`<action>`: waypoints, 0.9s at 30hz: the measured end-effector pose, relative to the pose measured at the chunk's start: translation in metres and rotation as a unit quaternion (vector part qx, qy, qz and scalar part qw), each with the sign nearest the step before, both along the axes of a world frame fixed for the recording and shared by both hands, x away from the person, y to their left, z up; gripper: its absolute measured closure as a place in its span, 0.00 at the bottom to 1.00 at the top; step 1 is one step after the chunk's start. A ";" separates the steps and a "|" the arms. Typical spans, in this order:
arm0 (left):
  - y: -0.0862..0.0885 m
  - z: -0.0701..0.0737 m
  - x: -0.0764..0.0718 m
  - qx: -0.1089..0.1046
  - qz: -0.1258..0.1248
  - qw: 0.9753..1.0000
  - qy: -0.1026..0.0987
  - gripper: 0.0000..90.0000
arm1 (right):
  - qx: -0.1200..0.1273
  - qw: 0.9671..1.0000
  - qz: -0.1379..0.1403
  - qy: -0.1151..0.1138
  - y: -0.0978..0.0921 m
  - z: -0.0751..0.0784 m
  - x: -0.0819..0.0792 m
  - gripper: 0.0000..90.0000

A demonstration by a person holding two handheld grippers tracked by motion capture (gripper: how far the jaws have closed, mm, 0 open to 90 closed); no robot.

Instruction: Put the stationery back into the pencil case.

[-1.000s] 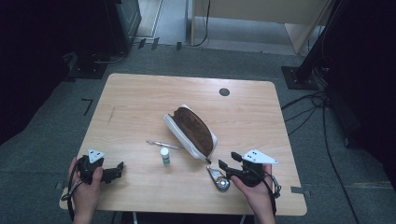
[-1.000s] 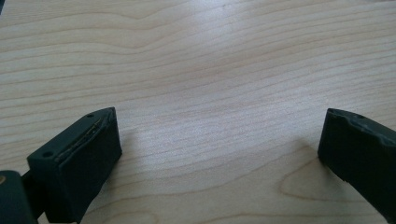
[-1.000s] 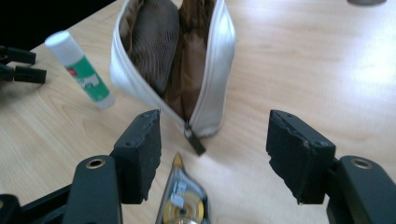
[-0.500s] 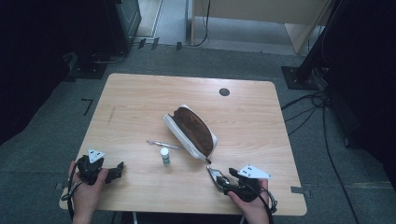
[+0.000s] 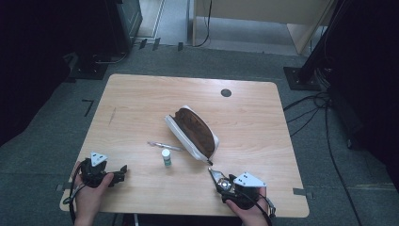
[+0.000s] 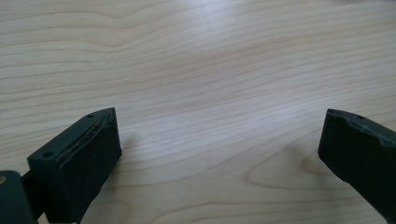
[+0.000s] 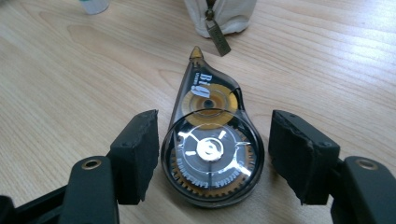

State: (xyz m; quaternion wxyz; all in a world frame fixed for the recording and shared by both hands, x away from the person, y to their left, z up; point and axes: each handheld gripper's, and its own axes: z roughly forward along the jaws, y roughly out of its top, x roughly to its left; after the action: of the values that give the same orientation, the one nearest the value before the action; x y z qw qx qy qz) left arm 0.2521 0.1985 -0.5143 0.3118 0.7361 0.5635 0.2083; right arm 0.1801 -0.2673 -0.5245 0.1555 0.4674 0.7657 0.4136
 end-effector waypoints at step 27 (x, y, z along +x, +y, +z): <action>-0.080 0.022 -0.040 -0.049 -0.168 0.984 -0.025 0.00 | 0.003 0.998 0.059 0.003 0.010 0.005 0.009 0.46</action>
State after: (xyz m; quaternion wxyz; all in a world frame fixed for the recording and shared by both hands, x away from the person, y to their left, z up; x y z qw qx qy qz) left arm 0.2116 0.1188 -0.4923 0.3923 0.7985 0.4335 0.1437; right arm 0.1894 -0.2575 -0.5199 0.1271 0.4228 0.7912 0.4233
